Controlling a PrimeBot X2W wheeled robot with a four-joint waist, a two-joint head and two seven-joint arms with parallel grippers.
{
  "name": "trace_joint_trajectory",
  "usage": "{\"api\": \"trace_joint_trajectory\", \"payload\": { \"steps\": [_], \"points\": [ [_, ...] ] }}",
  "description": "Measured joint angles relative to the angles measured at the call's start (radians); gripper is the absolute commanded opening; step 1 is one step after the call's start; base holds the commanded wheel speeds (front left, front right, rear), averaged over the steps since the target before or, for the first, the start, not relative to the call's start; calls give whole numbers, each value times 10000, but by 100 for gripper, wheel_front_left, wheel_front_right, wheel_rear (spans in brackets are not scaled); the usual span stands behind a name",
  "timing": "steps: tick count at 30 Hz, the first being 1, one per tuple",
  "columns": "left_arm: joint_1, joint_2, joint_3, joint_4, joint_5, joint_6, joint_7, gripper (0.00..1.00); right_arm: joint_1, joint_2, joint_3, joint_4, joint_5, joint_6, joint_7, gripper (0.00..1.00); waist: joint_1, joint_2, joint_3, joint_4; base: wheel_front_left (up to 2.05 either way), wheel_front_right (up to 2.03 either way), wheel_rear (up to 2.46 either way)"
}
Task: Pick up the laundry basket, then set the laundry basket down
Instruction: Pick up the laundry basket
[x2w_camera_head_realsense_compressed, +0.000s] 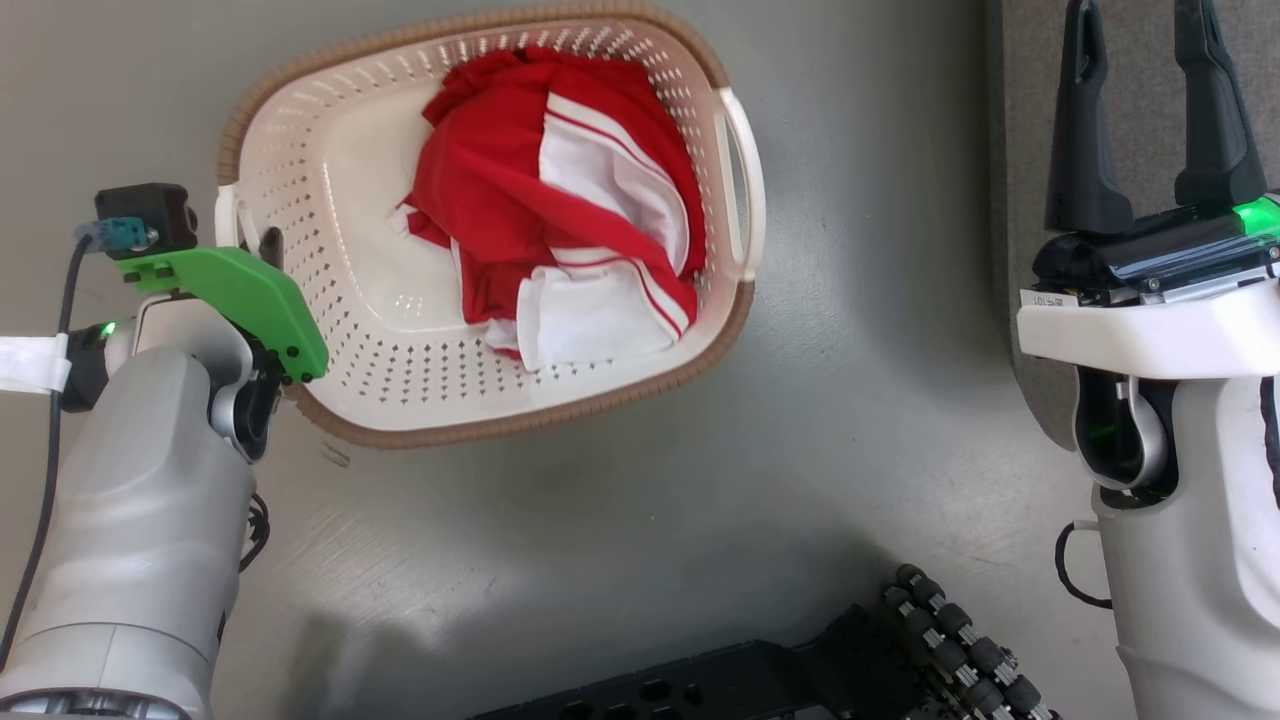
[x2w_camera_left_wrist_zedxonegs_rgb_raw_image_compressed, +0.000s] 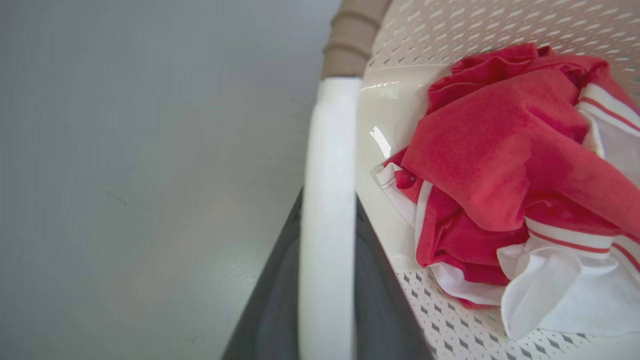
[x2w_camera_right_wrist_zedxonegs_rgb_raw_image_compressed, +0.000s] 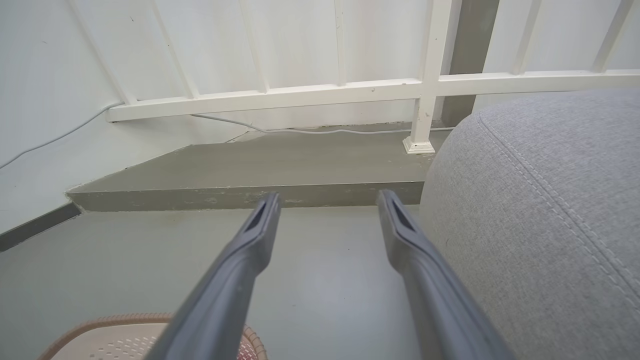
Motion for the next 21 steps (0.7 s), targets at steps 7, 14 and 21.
{"api": "trace_joint_trajectory", "payload": {
  "steps": [7, 14, 21],
  "points": [
    [-33, -19, -190, 209, 67, -104, 13, 0, 1, 13, -15, 2, 0, 48, 0, 100, 0, 0, -10, -34, 0, 0, 0],
    [-195, -29, -222, 449, 63, -165, 15, 100, 1, 21, -35, 4, 0, 75, 0, 100, -1, 0, 10, -42, 0, 0, 0],
    [-242, -46, -428, 593, 61, -174, -6, 100, 1, 25, -75, 29, 0, 77, 0, 100, -1, 0, -20, -40, 0, 0, 0]
  ]
}}
